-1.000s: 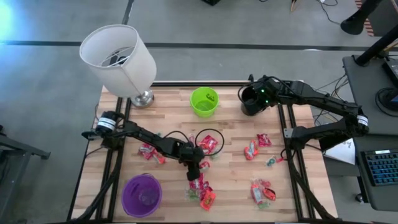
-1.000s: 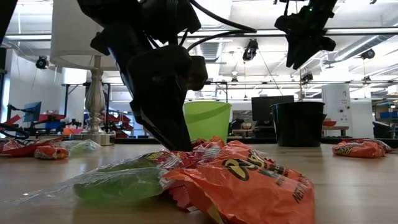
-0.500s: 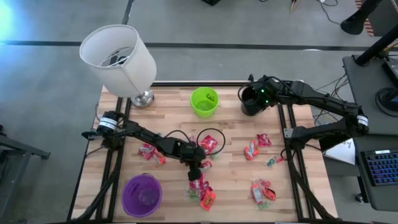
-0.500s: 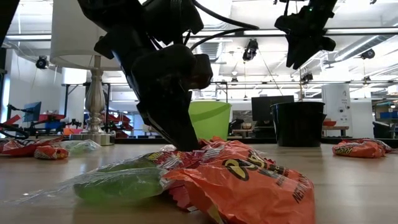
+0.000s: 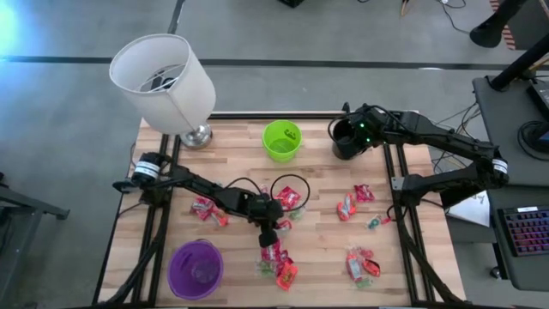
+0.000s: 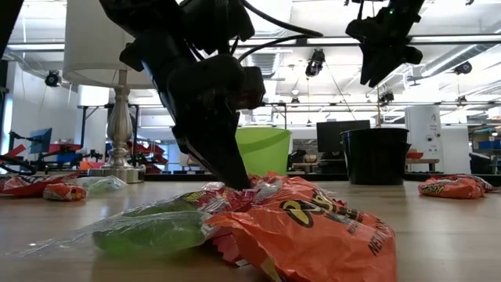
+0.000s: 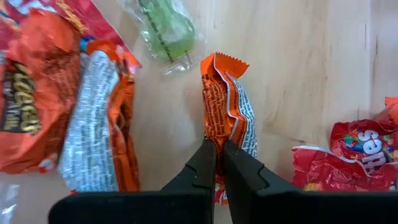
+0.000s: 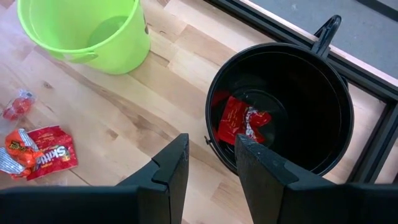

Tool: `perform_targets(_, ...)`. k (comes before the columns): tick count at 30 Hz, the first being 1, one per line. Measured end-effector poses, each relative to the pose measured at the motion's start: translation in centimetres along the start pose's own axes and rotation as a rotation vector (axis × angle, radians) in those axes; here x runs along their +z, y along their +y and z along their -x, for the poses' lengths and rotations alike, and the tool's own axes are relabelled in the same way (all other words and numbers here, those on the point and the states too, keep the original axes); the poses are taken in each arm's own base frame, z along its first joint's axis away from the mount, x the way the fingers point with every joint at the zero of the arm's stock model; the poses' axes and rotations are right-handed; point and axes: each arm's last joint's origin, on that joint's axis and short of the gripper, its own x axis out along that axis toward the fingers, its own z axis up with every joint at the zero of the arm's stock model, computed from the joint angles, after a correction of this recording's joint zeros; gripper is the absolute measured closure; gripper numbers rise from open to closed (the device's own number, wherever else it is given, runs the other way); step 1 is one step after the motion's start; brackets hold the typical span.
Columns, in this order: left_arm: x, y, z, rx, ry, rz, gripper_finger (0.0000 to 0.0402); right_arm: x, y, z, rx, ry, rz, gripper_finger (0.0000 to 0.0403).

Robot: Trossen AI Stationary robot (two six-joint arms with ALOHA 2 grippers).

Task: Sort candy
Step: Put the orange chocolate into the green bucket

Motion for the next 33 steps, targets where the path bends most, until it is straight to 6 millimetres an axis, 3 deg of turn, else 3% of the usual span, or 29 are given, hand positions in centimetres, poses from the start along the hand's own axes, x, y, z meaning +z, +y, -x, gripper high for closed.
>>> perform_targets(12, 0.9, -0.5, 1.9, -0.034, -0.048, 0.006, 0.0401, 0.0, 0.0, 0.0, 0.000, 0.001, -0.001, 0.0280)
perform_targets(18, 1.6, -0.4, 3.7, 0.052, -0.121, 0.018, 0.0401, 0.0, 0.0, 0.0, 0.000, 0.001, -0.001, 0.0280)
perform_targets(33, 4.9, 3.4, 8.9, 0.285, -0.371, 0.187, 0.0401, 0.0, 0.0, 0.0, -0.001, 0.001, -0.001, 0.0280)
